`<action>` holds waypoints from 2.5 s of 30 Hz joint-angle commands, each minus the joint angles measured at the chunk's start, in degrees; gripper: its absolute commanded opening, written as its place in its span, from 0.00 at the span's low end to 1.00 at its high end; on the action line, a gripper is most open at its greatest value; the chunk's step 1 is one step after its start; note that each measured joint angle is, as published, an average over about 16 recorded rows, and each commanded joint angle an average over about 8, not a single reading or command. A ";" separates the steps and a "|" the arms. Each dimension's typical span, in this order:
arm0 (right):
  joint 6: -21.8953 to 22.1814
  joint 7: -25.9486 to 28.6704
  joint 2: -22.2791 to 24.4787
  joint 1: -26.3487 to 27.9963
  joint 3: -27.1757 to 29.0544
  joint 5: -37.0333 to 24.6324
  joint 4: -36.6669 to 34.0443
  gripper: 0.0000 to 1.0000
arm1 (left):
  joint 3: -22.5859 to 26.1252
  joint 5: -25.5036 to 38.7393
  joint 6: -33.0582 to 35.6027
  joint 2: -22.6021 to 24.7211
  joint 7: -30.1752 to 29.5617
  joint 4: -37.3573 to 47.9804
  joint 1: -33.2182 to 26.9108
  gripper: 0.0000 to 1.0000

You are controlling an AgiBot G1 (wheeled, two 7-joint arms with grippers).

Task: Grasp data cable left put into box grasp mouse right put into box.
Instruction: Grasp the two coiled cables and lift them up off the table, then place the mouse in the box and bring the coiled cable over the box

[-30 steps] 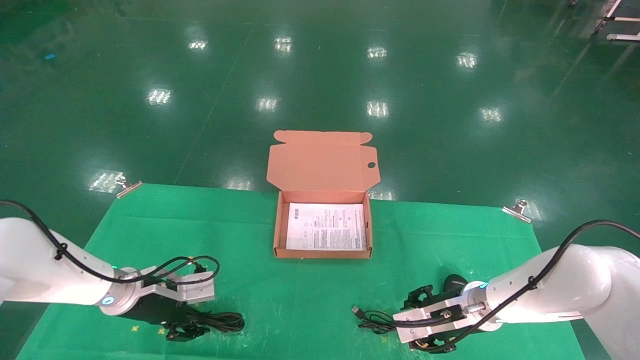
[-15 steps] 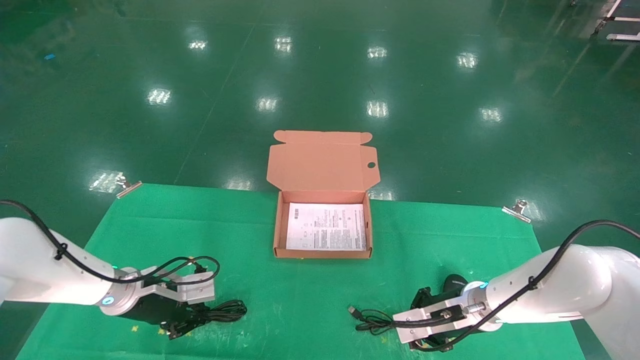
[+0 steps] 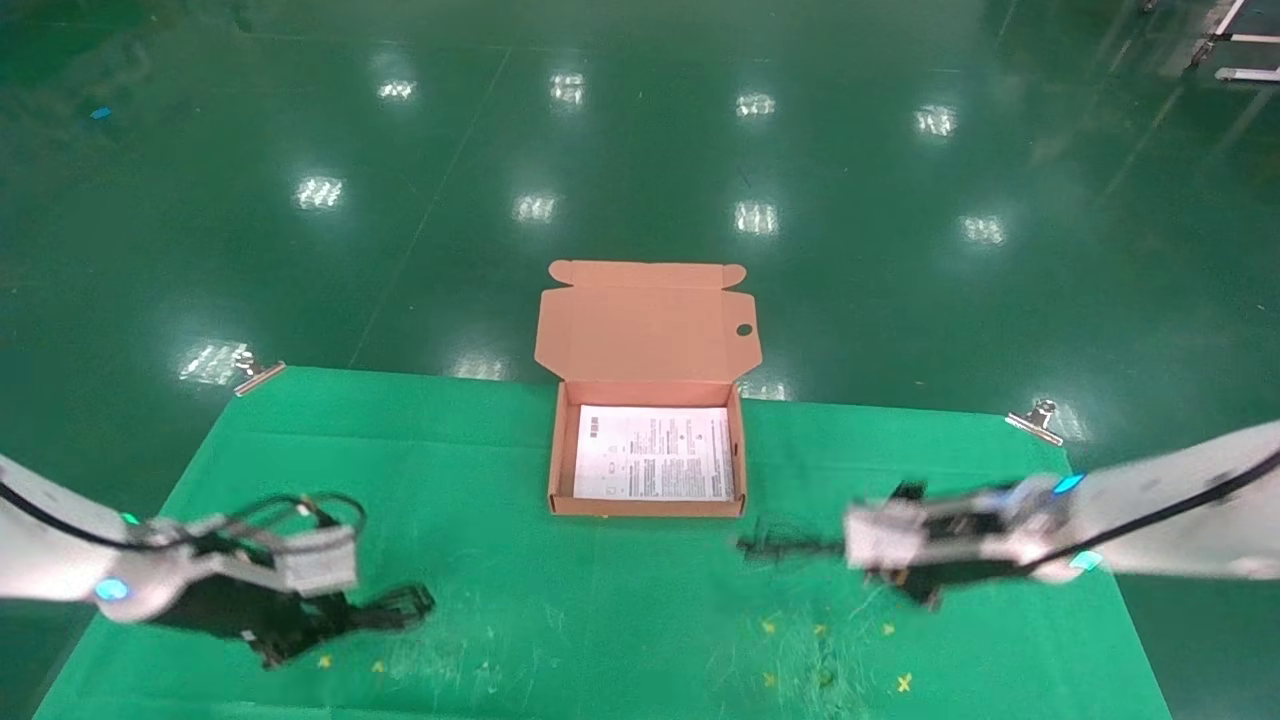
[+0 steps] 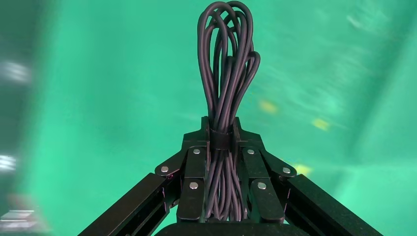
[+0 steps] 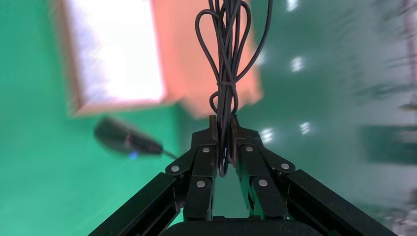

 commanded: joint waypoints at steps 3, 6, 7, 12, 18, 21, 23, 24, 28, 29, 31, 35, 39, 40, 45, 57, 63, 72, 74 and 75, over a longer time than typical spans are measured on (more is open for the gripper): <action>2.90 1.10 -1.83 3.64 2.24 1.50 0.71 0.00 | -1.56 0.61 -4.60 -0.17 -2.77 -6.52 -1.68 0.00; 5.01 -0.80 -5.62 6.54 3.07 2.84 -2.57 0.00 | -2.16 1.85 -8.78 1.49 -3.74 -8.70 -2.66 0.00; 5.68 -1.60 -6.87 7.47 3.26 3.21 -3.90 0.00 | -2.28 2.22 -9.92 2.08 -3.75 -8.98 -3.02 0.00; 8.68 -5.53 -12.14 11.51 4.26 4.96 -10.96 0.00 | -2.48 3.89 -14.24 4.94 -2.78 -7.96 -4.98 0.00; 10.80 -9.89 -16.95 15.63 5.22 6.84 -19.79 0.00 | -2.85 4.76 -18.28 8.04 -1.18 -4.56 -7.44 0.00; 11.01 -12.12 -18.51 17.22 5.63 7.80 -23.33 0.00 | -3.09 4.64 -19.64 9.19 -0.24 -3.00 -8.45 0.00; 11.09 -13.42 -19.16 17.97 5.85 8.28 -24.89 0.00 | -3.22 4.55 -20.22 9.68 0.25 -2.36 -8.92 0.00; 11.07 -14.17 -19.46 18.38 5.94 8.50 -25.69 0.00 | -3.29 4.50 -20.51 9.92 0.50 -2.03 -9.19 0.00; 10.90 -15.93 -20.20 19.47 5.97 8.87 -27.69 0.00 | -3.51 4.34 -21.26 10.50 1.06 -1.27 -9.89 0.00; 10.88 -16.21 -20.33 19.69 5.96 8.93 -28.06 0.00 | -3.56 4.31 -21.41 10.61 1.14 -1.13 -10.02 0.00; 10.72 -16.41 -20.38 19.83 5.88 8.92 -28.33 0.00 | -3.59 4.22 -21.48 10.70 1.22 -0.93 -10.13 0.00; 10.57 -15.98 -20.13 19.53 5.79 8.90 -27.89 0.00 | -3.50 4.26 -21.30 10.56 1.10 -0.88 -9.90 0.00; 10.31 -16.04 -19.93 18.94 5.68 9.11 -27.60 0.00 | -3.16 4.32 -20.53 10.18 1.22 -1.01 -9.14 0.00; 10.29 -16.11 -19.90 18.72 5.63 9.17 -27.55 0.00 | -3.03 4.35 -20.21 9.99 1.22 -1.12 -8.82 0.00; 10.71 -16.47 -20.13 17.22 5.32 9.60 -27.71 0.00 | -2.29 4.91 -18.36 8.60 0.36 -2.22 -6.74 0.00; 13.39 -15.26 -21.96 11.97 0.23 12.87 -26.61 0.00 | -0.04 11.36 -16.22 4.75 -7.12 -6.59 -2.34 0.00; 15.88 -13.53 -22.17 10.22 -5.62 15.51 -24.93 0.00 | 0.89 16.36 -14.94 2.34 -12.53 -8.78 -1.15 0.00; 19.22 -10.68 -22.34 8.43 -14.01 19.73 -23.29 0.00 | 1.58 21.57 -11.78 -0.60 -19.20 -13.78 -0.16 0.00; 19.90 -9.99 -22.38 8.10 -15.78 20.81 -22.64 0.00 | 1.62 22.15 -11.44 -0.82 -20.17 -14.80 0.09 0.00; 20.22 -9.65 -22.39 7.95 -16.61 21.37 -22.29 0.00 | 1.63 22.39 -11.33 -0.91 -20.56 -15.21 0.21 0.00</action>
